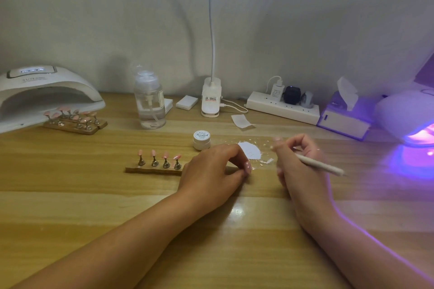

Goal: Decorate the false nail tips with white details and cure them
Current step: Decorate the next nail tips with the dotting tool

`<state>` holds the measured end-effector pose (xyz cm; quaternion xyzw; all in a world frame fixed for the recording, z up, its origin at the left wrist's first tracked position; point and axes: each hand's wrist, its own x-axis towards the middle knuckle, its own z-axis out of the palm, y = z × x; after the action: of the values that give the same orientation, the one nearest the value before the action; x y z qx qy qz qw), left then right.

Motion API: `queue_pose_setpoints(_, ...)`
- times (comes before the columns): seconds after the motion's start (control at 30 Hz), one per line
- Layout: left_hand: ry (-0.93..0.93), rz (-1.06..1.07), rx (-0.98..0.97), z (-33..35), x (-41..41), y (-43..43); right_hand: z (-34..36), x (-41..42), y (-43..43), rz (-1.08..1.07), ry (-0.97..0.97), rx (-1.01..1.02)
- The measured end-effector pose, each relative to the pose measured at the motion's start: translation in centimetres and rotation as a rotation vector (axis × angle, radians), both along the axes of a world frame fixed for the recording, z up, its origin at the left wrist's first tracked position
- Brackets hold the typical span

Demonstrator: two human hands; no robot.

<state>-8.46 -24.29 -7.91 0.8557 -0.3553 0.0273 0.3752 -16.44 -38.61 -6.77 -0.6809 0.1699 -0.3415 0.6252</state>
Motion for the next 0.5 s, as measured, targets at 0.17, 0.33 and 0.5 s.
queue_pose_setpoints(0.17, 0.004, 0.0, 0.0, -0.1, 0.1, 0.0, 0.2, 0.2, -1.1, -0.007, 0.082, -0.175)
queue_pose_setpoints(0.33, 0.008, 0.0, 0.003, -0.1, 0.0, -0.1, -0.3, 0.3, -1.4, -0.006, 0.255, -0.211)
queue_pose_setpoints(0.5, 0.001, 0.013, 0.021, 0.0, 0.0, -0.1, -0.3, 0.3, -1.5, 0.008, 0.327, -0.287)
